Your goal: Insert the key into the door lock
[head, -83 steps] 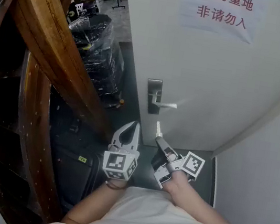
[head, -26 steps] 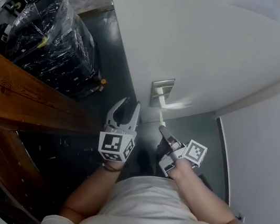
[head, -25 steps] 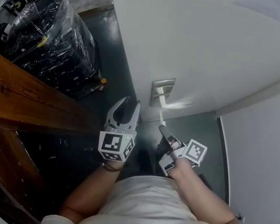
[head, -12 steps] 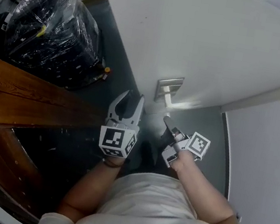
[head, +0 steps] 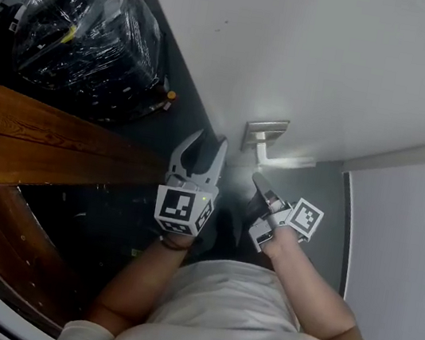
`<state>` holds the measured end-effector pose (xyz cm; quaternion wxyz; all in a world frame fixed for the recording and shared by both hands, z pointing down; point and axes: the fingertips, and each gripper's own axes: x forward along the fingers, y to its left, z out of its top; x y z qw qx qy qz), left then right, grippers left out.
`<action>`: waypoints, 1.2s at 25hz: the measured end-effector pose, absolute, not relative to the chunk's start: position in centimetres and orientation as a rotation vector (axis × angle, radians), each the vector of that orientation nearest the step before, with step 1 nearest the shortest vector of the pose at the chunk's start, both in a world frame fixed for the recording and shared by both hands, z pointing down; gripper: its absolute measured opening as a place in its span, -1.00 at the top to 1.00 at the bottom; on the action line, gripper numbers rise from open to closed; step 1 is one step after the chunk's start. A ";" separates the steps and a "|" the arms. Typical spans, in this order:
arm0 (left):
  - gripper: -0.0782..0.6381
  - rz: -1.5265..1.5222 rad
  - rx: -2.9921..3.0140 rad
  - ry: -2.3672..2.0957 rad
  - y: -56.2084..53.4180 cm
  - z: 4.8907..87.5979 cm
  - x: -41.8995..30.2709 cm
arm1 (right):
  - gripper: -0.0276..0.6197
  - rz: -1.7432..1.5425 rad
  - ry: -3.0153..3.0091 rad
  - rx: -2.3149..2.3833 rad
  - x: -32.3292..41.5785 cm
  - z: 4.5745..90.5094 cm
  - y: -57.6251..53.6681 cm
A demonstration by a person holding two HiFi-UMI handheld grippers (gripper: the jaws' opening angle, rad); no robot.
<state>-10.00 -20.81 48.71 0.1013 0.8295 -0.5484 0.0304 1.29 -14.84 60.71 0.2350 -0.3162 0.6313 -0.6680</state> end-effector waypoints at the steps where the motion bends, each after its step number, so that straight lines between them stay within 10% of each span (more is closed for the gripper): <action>1: 0.38 0.088 2.452 -1.620 -20.9 48.7 -9.9 | 0.84 -1.835 1.732 -0.862 1.3 60.6 -14.9; 30: 0.39 0.073 2.479 -1.609 -21.7 48.6 -9.4 | 0.84 -1.812 1.714 -0.793 0.6 60.7 -16.4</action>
